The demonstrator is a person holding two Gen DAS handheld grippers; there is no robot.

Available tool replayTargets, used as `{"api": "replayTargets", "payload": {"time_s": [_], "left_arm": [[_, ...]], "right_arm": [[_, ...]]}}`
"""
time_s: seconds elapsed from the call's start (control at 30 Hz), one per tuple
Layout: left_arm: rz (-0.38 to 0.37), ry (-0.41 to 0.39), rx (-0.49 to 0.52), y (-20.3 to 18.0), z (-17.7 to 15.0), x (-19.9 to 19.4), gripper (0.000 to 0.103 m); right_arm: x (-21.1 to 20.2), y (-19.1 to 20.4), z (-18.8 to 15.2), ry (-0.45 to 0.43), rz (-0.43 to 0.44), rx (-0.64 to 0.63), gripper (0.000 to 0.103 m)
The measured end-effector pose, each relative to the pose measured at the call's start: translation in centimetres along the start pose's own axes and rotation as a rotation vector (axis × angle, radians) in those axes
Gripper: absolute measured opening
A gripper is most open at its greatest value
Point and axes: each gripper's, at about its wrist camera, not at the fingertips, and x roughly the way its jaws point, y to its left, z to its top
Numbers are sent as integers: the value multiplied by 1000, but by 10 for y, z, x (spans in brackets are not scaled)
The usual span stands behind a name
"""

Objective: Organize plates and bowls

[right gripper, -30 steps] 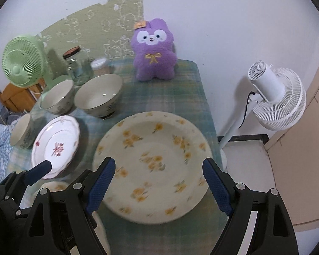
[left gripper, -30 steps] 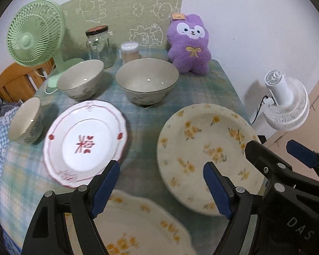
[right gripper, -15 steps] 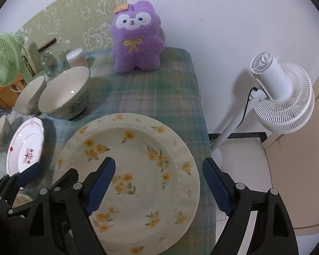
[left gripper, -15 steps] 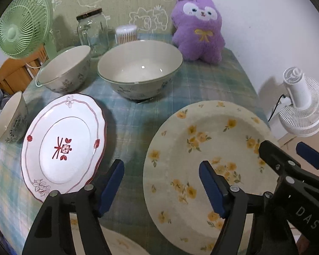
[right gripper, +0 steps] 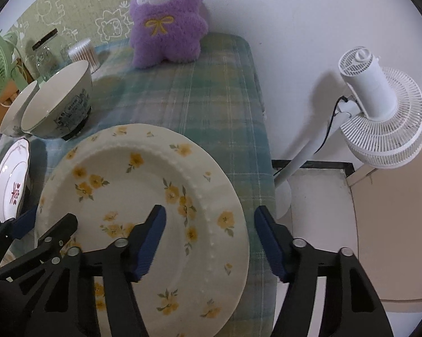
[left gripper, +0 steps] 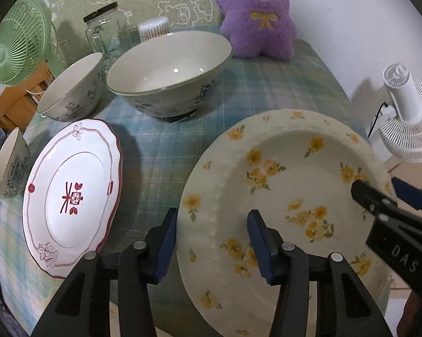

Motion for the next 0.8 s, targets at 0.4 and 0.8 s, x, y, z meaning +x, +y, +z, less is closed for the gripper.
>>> {"api": "replayTargets", "payload": {"time_s": [0.4, 0.8], "left_arm": [[-4, 20, -16, 1, 4, 1, 51], [-4, 8, -21, 4, 5, -16, 50]], "right_arm": [[9, 3, 6, 37, 12, -17, 56], [-6, 3, 6, 36, 17, -17, 55]]}}
